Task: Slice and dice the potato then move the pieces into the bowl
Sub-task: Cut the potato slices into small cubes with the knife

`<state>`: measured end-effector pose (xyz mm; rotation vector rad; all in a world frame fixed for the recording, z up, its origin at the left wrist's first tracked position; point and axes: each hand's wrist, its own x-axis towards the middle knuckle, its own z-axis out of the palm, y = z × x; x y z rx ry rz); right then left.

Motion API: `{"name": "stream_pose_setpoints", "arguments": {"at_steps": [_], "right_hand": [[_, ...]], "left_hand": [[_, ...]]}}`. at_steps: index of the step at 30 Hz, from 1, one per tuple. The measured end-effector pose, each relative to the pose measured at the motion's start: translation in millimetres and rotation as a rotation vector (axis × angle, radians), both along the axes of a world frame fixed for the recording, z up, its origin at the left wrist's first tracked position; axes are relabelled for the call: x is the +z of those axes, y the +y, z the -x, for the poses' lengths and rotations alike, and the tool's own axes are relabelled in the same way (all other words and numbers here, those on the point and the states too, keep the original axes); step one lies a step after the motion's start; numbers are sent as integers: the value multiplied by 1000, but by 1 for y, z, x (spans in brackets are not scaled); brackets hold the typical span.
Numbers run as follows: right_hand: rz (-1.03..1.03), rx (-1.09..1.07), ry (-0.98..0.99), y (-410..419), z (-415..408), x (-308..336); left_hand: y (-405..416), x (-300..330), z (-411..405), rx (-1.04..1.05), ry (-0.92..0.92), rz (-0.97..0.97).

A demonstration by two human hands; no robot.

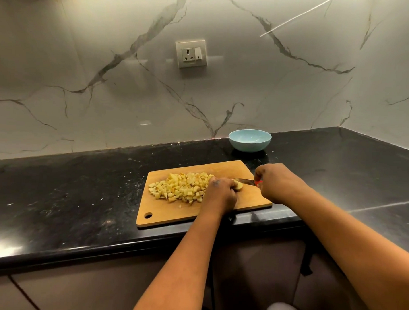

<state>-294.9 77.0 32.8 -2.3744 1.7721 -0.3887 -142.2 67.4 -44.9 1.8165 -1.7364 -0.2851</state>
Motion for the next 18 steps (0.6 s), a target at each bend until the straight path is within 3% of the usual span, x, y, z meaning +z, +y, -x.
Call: {"name": "stream_pose_setpoints", "arguments": {"at_steps": [7, 18], "right_hand": [[-19, -5, 21, 2, -10, -8], [-42, 20, 235, 19, -11, 24]], "left_hand": [[-2, 1, 0, -24, -20, 7], [2, 4, 2, -31, -35, 37]]}}
